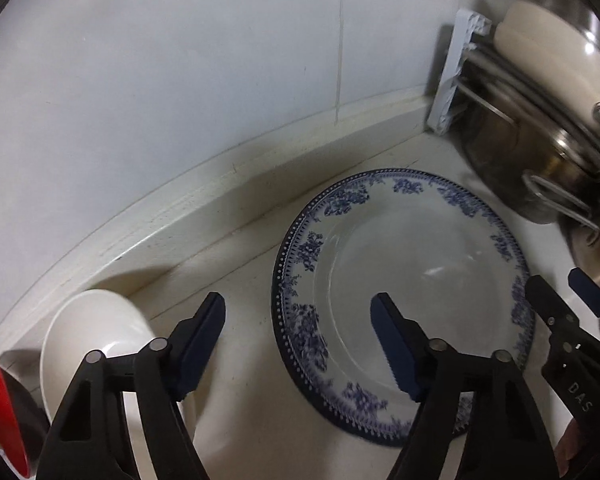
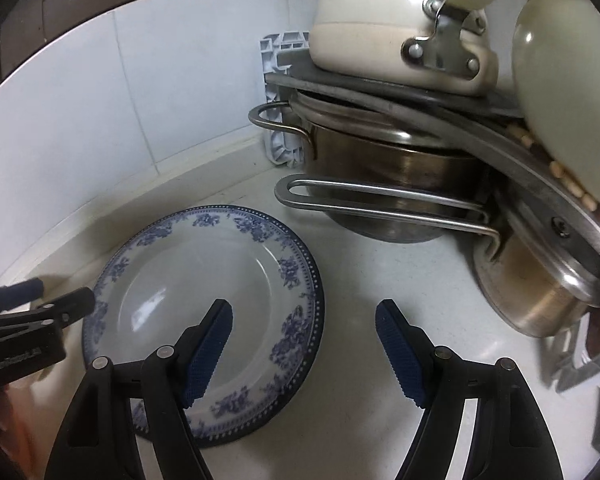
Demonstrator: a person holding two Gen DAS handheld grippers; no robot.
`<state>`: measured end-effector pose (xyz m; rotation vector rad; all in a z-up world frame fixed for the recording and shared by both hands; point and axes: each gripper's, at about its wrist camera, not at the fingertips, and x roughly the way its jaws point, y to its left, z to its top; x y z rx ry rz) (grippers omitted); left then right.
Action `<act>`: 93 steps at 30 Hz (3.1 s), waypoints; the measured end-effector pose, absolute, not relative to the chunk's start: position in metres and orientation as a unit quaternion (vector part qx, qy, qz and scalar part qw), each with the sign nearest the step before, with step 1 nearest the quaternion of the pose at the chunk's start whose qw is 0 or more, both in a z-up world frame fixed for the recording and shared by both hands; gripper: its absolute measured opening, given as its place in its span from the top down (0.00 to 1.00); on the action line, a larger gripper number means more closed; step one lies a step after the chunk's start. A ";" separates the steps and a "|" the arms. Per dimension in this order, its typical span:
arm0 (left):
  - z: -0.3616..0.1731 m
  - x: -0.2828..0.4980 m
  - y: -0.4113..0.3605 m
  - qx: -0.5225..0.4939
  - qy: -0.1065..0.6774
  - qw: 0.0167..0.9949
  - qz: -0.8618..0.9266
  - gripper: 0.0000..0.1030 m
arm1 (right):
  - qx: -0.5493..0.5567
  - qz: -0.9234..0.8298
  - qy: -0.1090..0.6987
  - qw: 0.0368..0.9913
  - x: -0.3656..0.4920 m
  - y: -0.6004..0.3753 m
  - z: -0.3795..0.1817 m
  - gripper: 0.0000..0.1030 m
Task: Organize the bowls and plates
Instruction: 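Move both open tools toward the rim of the blue-and-white plate, then close both tools on the blue-and-white plate rim, then lift the blue-and-white plate with both tools and carry it over the green plate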
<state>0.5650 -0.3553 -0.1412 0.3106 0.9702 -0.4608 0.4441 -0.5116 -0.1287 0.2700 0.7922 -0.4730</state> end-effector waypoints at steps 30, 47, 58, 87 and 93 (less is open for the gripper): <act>-0.167 0.593 -0.392 0.181 0.463 0.846 -0.193 0.45 | 0.164 -0.208 0.415 0.871 0.471 -0.529 -0.162 0.41; -0.167 0.600 -0.380 0.147 0.481 0.843 -0.188 0.62 | 0.145 -0.207 0.422 0.871 0.480 -0.521 -0.162 0.64; -0.153 0.581 -0.368 0.138 0.472 0.851 -0.187 0.64 | 0.154 -0.207 0.416 0.872 0.472 -0.524 -0.157 0.66; -0.067 0.490 -0.271 0.069 0.454 0.874 -0.161 0.64 | 0.134 -0.186 0.382 0.895 0.396 -0.460 -0.069 0.66; -0.057 0.469 -0.240 0.050 0.451 0.879 -0.146 0.64 | 0.118 -0.173 0.378 0.902 0.373 -0.432 -0.053 0.66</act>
